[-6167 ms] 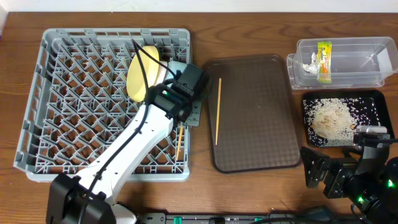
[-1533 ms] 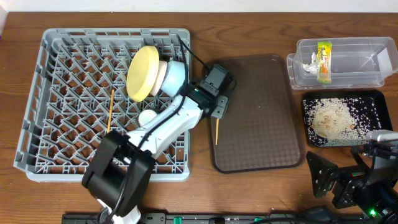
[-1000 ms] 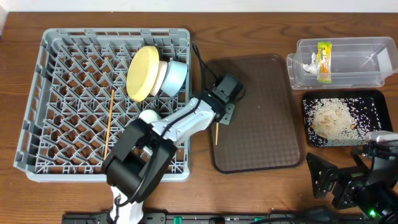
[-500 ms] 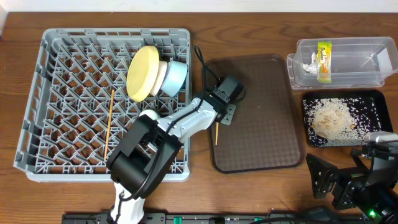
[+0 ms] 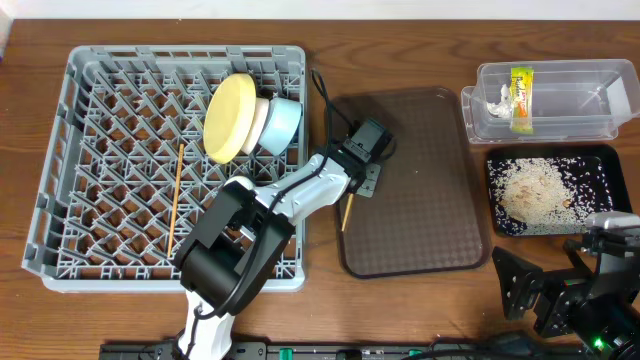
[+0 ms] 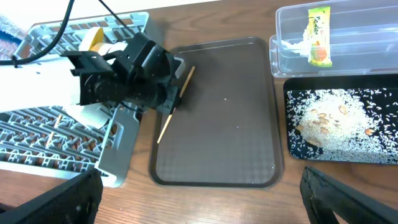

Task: Sort waste into correct bins and load items into the dishwasher
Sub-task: 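Grip the second wooden chopstick with the left gripper, then lift and carry the second chopstick left into the rack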

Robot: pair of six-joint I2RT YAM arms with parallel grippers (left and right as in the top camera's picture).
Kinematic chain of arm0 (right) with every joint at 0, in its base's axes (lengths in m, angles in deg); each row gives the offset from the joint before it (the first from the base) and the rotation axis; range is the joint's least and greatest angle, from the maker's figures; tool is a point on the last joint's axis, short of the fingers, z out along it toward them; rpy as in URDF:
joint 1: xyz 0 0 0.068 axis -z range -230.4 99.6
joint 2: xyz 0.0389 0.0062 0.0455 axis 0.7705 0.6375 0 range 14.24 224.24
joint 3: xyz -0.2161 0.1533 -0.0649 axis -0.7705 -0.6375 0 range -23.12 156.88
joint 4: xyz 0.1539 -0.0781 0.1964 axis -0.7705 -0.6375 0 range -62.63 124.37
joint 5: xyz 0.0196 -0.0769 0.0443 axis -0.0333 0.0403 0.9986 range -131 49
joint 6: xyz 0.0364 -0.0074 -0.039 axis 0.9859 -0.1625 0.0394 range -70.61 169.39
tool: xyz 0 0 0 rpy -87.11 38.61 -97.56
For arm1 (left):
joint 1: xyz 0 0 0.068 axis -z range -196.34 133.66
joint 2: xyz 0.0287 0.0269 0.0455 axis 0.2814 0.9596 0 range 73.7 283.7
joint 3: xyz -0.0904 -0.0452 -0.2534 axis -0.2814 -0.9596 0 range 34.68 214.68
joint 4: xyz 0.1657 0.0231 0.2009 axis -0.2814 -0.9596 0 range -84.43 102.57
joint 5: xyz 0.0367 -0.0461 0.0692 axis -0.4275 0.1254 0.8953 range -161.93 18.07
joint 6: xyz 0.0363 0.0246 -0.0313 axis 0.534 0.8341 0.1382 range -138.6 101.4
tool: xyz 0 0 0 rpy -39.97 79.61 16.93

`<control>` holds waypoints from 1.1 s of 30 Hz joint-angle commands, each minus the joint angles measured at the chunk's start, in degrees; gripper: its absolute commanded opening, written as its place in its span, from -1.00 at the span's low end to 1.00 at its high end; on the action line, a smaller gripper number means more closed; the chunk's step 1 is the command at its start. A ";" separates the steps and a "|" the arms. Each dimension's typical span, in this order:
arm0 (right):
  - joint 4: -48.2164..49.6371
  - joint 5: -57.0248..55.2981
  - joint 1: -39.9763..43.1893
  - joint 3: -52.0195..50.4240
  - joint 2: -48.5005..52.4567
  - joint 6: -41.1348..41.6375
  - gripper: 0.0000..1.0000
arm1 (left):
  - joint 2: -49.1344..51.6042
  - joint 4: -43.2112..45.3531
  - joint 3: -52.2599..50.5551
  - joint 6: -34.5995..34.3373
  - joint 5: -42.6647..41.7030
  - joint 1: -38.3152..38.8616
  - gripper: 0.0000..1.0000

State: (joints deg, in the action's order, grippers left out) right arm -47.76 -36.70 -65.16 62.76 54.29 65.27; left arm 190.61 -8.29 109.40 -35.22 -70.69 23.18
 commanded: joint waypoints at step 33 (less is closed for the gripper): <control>-0.09 -1.11 -0.63 0.79 -0.07 -0.33 0.99 | -47.21 -23.91 1.79 16.33 26.97 -7.30 -0.88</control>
State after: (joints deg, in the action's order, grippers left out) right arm -47.87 -37.16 -65.16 62.81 54.29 65.27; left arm 146.06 -30.00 110.58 -24.97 -53.43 19.51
